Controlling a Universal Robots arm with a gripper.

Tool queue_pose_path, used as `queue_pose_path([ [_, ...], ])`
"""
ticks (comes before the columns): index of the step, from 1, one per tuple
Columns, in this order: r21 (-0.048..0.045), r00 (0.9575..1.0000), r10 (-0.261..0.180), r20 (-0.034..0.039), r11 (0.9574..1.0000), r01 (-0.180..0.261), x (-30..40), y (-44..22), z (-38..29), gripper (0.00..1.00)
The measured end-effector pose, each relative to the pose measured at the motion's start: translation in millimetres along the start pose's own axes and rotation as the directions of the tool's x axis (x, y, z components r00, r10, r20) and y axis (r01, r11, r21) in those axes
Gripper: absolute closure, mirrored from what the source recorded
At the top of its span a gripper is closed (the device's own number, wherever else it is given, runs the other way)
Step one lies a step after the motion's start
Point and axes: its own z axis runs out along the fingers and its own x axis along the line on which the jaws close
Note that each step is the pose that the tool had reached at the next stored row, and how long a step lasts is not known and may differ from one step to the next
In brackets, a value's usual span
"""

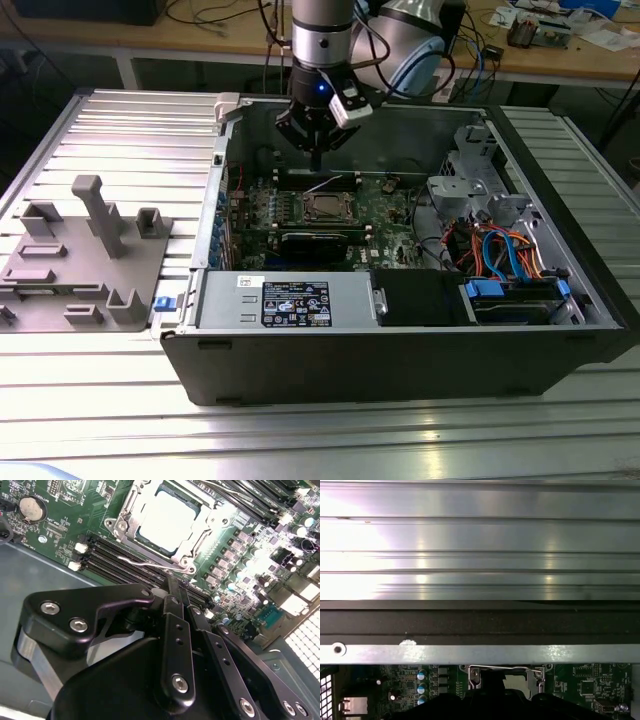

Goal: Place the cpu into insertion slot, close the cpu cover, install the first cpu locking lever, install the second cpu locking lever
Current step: 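Install the first cpu locking lever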

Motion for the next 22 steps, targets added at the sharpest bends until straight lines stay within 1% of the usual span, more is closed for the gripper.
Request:
queue_pose_path([
  [17,0.0,1.0,0.0,-0.0021,1.0,0.0,-12.0,0.2,2.5,0.89],
  [22,0.0001,1.0,0.0,-0.0024,1.0,0.0,-13.8,0.2,4.3,0.89],
])
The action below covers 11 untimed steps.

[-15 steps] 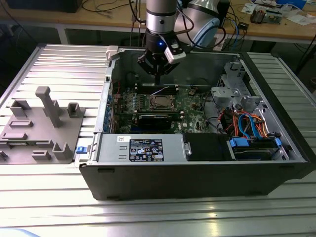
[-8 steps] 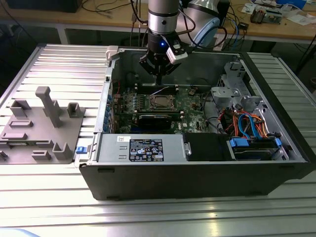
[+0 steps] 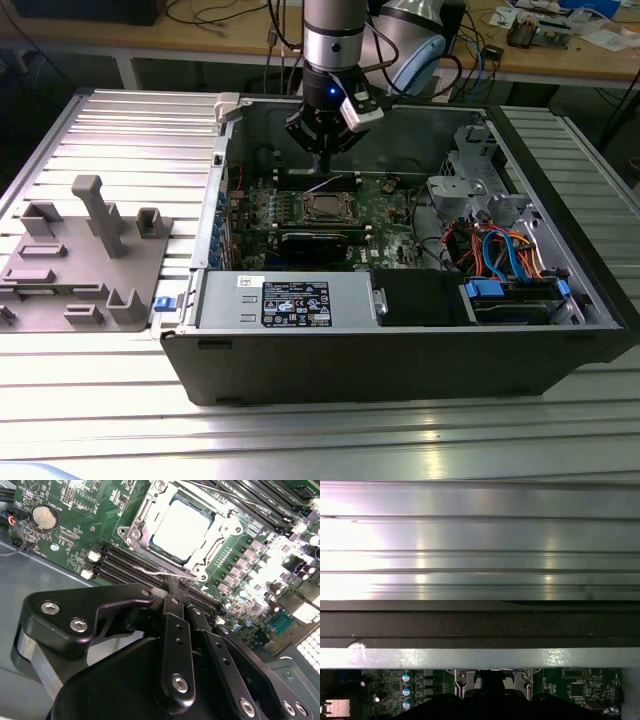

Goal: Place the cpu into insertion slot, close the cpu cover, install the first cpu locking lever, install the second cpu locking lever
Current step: 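Install the first cpu locking lever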

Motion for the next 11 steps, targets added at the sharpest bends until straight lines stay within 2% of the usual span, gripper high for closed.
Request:
queue_pose_path([
  [7,0.0001,1.0,0.0,0.0,1.0,0.0,-0.1,0.2,3.9,0.89],
  [11,0.0,1.0,-0.002,0.0001,1.0,0.002,0.5,0.4,9.4,0.89],
])
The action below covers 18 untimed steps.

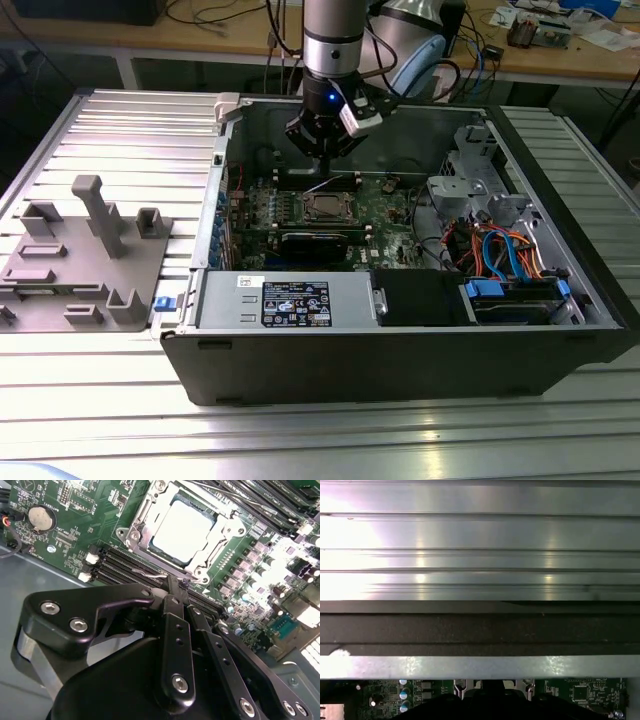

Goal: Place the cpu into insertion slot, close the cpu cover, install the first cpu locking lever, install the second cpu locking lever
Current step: 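Install the first cpu locking lever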

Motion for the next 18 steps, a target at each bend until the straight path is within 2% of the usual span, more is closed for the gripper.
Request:
queue_pose_path([
  [4,-0.0002,1.0,-0.007,0.0002,1.0,0.007,4.3,0.2,4.3,0.89],
  [7,-0.0011,0.9989,-0.046,0.0016,0.9989,0.046,5.6,2.3,9.8,0.89],
  [12,-0.001,0.9989,-0.047,0.0016,0.9989,0.047,6.3,8.1,16.5,0.89],
  [18,0.0013,0.9989,-0.047,0.0016,0.9989,0.047,6.6,8.5,19.2,0.89],
])
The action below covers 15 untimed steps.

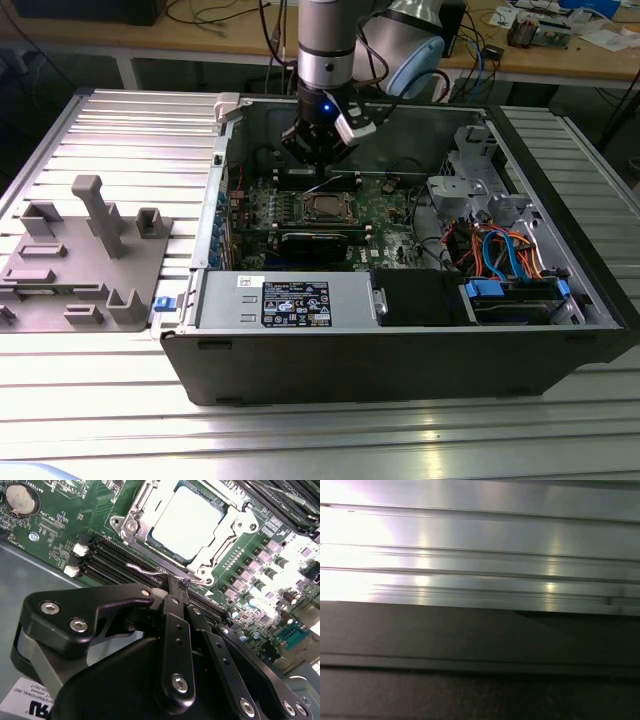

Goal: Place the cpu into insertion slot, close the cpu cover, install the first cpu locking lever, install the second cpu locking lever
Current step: 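Install the first cpu locking lever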

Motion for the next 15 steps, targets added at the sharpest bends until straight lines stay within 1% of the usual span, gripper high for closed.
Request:
queue_pose_path([
  [5,0.0006,1.0,-0.001,-0.0001,1.0,0.001,0.1,0.1,3.9,0.89],
  [8,0.0027,1.0,-0.005,-0.0008,1.0,0.005,0.0,-0.1,6.1,0.89],
  [10,0.0016,1.0,-0.008,0.0002,1.0,0.008,-1.0,0.3,8.1,0.89],
  [12,0.0027,0.9999,-0.011,0.0,0.9999,0.011,-2.7,0.2,10.0,0.89],
  [15,0.0029,0.9999,-0.012,0.0002,0.9999,0.012,-3.6,0.1,11.4,0.89],
])
